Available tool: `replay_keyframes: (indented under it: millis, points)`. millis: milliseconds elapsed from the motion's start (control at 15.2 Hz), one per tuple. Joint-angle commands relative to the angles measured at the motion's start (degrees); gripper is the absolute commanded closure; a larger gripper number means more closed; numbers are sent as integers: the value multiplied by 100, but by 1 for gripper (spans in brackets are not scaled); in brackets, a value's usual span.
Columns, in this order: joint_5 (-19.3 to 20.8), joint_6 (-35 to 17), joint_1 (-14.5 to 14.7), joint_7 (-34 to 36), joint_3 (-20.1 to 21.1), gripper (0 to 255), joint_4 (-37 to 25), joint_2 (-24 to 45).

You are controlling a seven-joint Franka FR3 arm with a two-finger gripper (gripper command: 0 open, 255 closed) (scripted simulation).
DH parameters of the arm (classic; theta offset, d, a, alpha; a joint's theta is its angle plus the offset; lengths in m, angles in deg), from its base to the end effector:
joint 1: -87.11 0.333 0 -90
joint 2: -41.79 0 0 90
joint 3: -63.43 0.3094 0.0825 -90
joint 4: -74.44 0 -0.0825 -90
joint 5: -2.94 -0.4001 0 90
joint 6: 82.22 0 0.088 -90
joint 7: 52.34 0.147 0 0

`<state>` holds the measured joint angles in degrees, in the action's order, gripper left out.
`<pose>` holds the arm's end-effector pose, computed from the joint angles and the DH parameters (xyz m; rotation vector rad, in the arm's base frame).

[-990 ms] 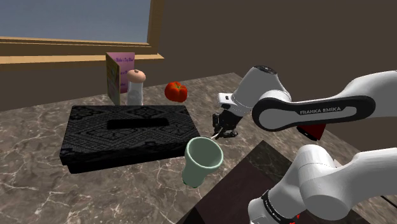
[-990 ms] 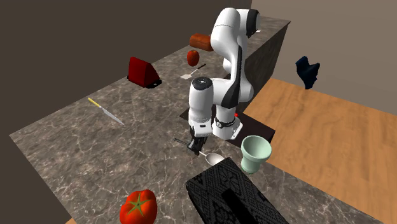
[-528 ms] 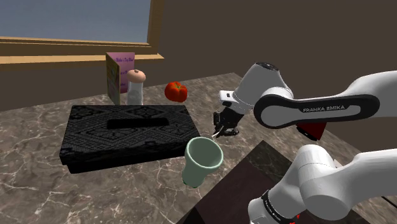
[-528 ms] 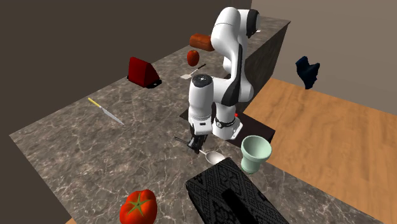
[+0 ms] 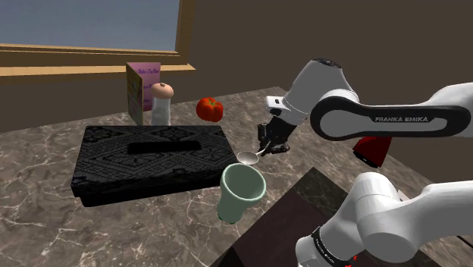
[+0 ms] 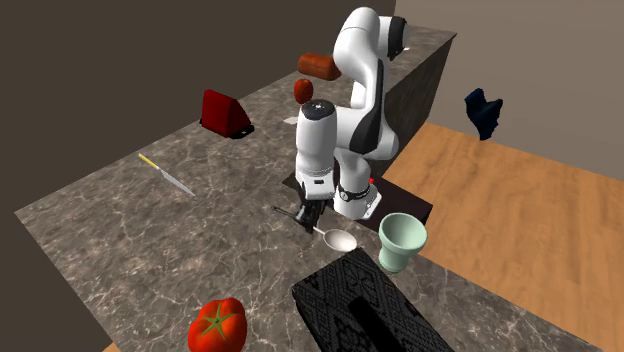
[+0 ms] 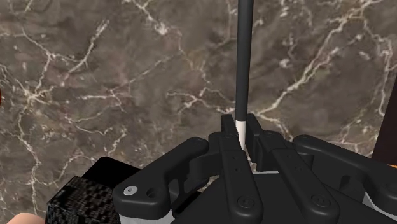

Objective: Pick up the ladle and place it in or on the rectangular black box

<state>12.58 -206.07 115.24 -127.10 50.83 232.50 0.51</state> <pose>0.3457 0.0972 0.3727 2.0260 2.3225 0.1586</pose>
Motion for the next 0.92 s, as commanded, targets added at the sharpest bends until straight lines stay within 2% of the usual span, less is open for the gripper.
replay_keyframes:
  millis: [0,858]
  points:
    - [-14,206,-3,-10,19,255,-104,-100]
    - [-141,1297,52,-29,153,255,-986,-311]
